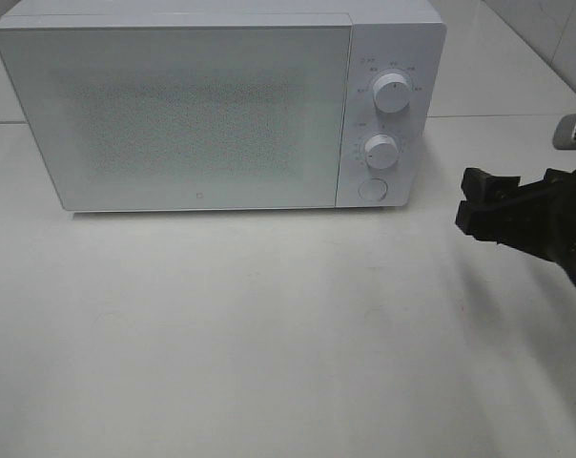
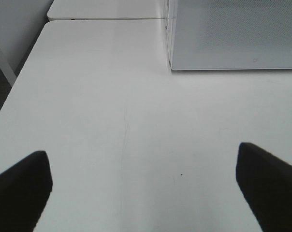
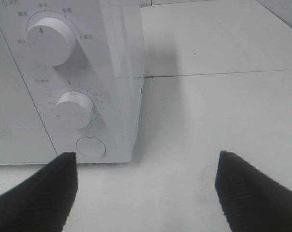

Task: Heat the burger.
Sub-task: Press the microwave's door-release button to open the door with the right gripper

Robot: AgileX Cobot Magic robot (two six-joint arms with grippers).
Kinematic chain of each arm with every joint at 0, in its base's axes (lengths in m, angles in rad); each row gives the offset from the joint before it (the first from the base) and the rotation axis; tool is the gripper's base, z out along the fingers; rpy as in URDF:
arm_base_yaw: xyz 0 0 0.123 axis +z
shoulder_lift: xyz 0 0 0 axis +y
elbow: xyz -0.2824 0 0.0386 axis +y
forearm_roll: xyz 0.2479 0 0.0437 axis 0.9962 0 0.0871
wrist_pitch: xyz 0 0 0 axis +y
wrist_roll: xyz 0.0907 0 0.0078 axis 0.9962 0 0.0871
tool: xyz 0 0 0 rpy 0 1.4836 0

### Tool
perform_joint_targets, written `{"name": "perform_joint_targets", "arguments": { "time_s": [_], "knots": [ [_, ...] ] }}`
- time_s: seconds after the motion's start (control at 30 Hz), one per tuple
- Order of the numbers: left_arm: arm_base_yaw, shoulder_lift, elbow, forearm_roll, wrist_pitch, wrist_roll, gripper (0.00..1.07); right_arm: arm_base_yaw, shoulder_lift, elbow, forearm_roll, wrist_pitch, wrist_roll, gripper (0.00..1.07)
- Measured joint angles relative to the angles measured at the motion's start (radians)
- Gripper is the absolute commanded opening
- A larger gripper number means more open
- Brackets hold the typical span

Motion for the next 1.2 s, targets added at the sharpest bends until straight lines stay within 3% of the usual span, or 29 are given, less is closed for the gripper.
{"name": "perform_joint_targets", "arguments": {
  "time_s": [0.07,0.23,0.6,0.93,1.2],
  "knots": [
    [0.000,0.000,0.000,0.000,0.000,0.000,0.98,0.027,0.019,0.000,0.024,-0.025,-0.005,0.76],
    [0.000,0.000,0.000,0.000,-0.001,0.000,0.98,0.198,0.132,0.000,0.177,-0.134,-0.009,0.76],
    [0.000,0.000,0.000,0.000,-0.001,0.000,0.98,0.350,0.245,-0.063,0.309,-0.152,-0.052,0.76],
    [0.000,0.000,0.000,0.000,-0.001,0.000,0.98,0.365,0.254,-0.084,0.316,-0.152,-0.054,0.76],
    [0.000,0.000,0.000,0.000,-0.001,0.000,0.98,0.365,0.254,-0.084,0.317,-0.152,0.140,0.64]
  ]
}}
